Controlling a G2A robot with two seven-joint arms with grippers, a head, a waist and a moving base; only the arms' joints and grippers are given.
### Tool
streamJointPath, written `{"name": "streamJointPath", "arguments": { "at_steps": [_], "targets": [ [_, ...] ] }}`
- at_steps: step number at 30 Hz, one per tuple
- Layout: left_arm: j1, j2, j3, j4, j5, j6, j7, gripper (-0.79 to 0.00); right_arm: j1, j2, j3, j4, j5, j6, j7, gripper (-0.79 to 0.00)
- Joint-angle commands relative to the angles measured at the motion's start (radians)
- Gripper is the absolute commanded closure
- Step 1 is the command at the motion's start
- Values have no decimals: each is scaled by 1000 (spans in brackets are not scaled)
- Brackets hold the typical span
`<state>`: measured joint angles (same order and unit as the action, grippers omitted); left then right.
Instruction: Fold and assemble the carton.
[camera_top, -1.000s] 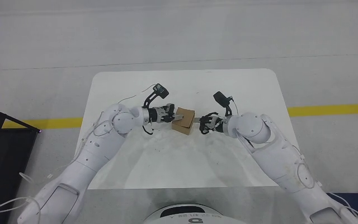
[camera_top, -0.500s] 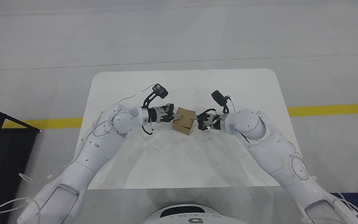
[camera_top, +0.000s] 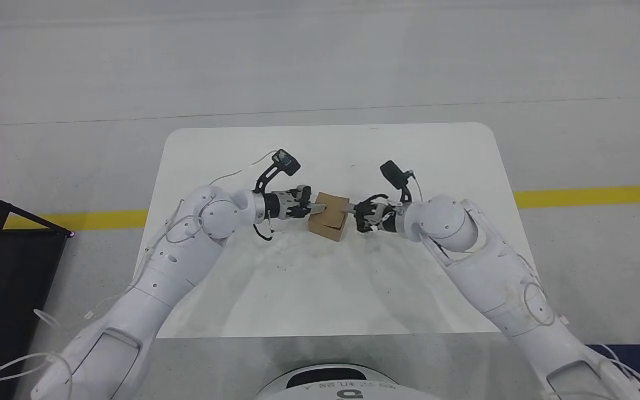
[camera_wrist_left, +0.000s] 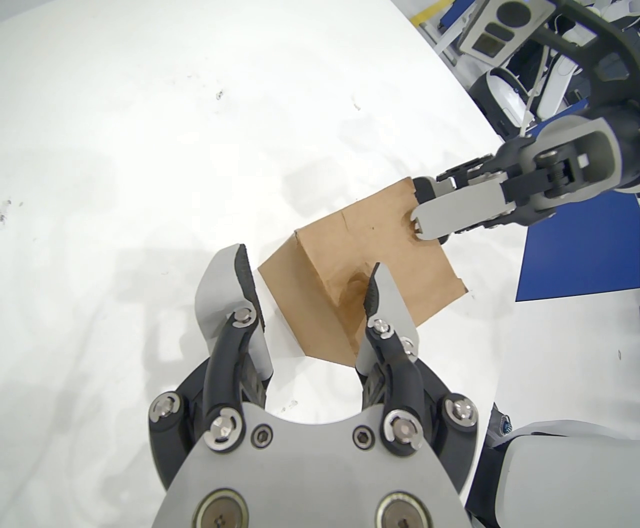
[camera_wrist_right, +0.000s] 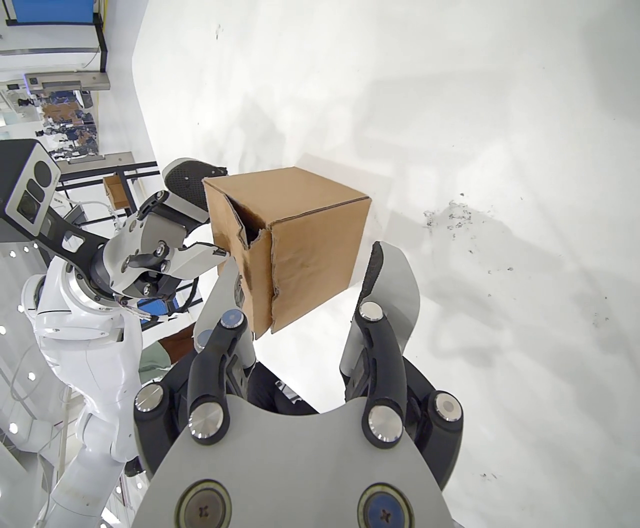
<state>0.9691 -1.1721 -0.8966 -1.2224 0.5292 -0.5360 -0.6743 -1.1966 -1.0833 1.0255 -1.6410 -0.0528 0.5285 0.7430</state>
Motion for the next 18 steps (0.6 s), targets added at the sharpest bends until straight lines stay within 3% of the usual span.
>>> {"name": "streamJointPath", "arguments": {
  "at_steps": [1,18],
  "targets": [
    [0,0,-1,-1,-1,-1,1,-453,-10,3,12,-7,3,-4,0,-489],
    [6,2,-12,-20,-13,-3,2,-480,-38,11,32,-38,-17,-22,20,-529]
  ]
}}
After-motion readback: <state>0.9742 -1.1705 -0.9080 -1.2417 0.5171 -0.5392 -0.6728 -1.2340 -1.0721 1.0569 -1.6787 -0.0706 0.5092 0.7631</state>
